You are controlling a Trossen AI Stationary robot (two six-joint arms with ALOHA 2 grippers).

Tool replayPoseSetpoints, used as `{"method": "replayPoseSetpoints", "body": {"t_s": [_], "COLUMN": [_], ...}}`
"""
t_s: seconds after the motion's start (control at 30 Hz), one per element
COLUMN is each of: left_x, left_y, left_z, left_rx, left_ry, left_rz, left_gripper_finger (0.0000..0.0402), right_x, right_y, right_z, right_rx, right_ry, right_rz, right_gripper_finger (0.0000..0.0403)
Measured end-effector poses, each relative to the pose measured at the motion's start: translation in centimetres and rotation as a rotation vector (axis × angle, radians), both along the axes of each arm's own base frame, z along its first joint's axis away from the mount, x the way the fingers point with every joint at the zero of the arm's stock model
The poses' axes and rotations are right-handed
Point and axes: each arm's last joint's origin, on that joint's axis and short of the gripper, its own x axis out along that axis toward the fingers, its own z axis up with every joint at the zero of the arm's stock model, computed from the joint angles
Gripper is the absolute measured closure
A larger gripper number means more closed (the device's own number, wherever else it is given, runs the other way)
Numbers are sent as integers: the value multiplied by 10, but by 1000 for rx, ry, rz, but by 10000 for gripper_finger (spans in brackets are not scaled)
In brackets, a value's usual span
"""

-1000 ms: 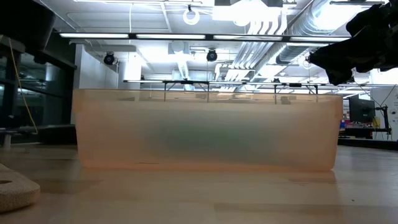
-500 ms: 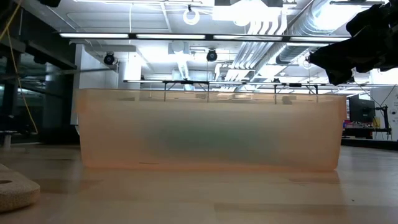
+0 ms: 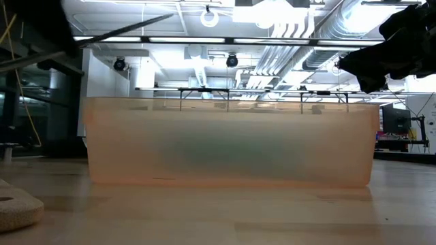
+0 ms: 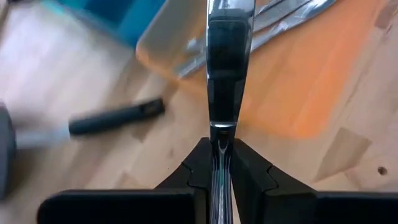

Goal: Pick & Place Kitchen Items
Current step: Put the silver knife into the orange bin

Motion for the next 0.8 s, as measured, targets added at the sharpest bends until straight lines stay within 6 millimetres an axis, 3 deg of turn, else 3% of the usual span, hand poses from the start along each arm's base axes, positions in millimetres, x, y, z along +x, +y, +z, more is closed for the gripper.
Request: {"method": "replayPoseSetpoints", "body": {"t_s": [0.2,0.57,0.8], "left_x": [20,70,87], "left_y": [17,58,77], "left_z": [3,8,12], "left_rx": [61,-36,-21], "left_ry": [28,-11,-15], "left_rz": [-111,-249,-417], "left_gripper_finger": [371,371,371], "right_x": [0,0,0], "right_y": [0,0,0], "right_z": [0,0,0], "right_rx": [0,0,0], "right_ry": [-1,0,0], "right_rz": [1,0,0], "right_gripper_finger": [254,254,254]}}
